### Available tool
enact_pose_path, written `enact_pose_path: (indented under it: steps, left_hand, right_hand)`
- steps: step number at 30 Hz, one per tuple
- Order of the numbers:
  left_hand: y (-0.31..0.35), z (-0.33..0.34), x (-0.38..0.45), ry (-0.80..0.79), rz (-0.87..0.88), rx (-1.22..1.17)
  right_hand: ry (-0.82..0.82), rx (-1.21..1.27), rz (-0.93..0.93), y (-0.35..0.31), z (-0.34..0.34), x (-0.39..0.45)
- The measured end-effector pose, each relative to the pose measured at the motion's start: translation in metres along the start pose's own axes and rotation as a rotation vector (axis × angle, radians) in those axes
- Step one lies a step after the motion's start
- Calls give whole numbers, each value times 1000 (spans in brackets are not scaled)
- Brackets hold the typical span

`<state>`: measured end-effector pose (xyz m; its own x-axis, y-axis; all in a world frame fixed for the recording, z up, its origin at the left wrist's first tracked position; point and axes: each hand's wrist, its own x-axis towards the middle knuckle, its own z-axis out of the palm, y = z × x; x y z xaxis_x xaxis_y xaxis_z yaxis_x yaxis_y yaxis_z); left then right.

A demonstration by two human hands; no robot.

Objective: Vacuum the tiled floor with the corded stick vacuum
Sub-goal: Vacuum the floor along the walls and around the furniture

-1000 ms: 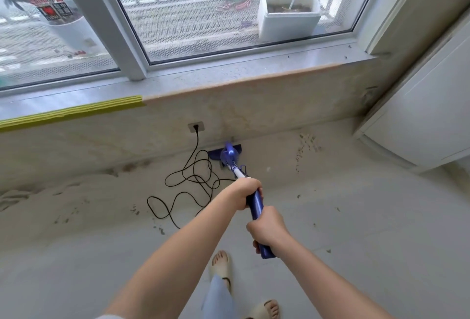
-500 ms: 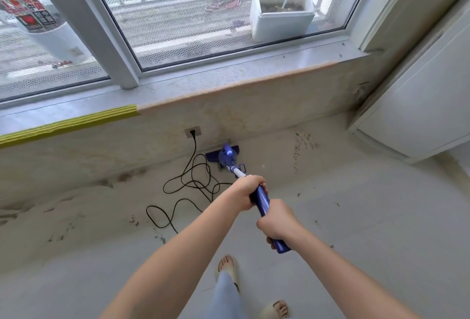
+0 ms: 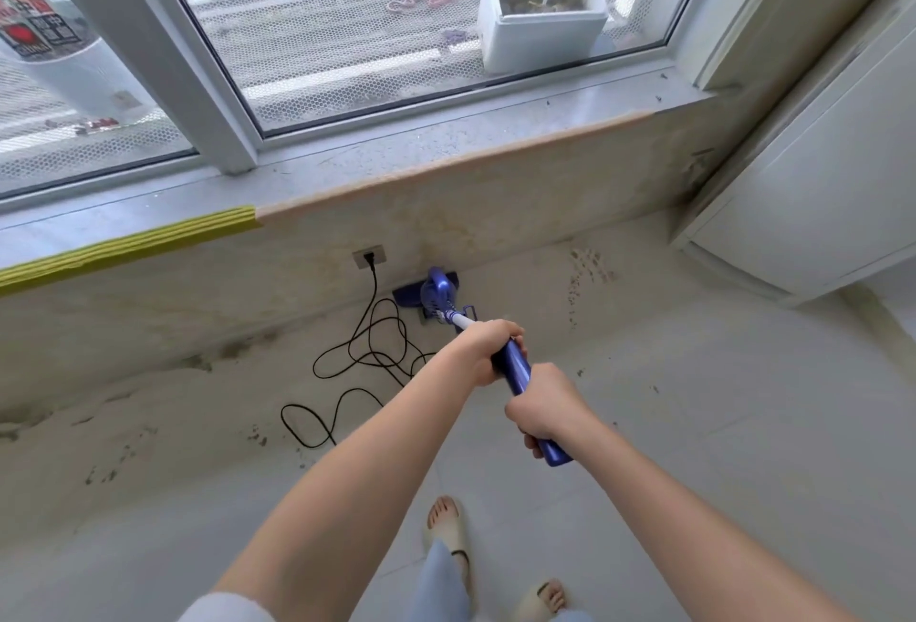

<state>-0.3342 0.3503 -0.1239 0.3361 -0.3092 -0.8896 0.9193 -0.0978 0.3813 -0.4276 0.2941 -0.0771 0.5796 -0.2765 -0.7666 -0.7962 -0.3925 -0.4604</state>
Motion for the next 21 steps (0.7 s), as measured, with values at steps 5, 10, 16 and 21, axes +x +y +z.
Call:
enact_pose_path:
  steps: [5,10,16,21]
  left_hand:
    - [-2,-5,-1,6,17,-19]
    - [-37,18,-2,74,94,-145]
    - [-71,61,-19,43,117,-78]
    - [-106,96,-43,35,89,-48]
  right_hand:
    - [-249,254,-53,2,-9,-5]
    - [-256,340,-13,41,-13,-10]
    - [-146,312,-24,85,-36,-38]
    - [-154,401,-27,119,-56,-84]
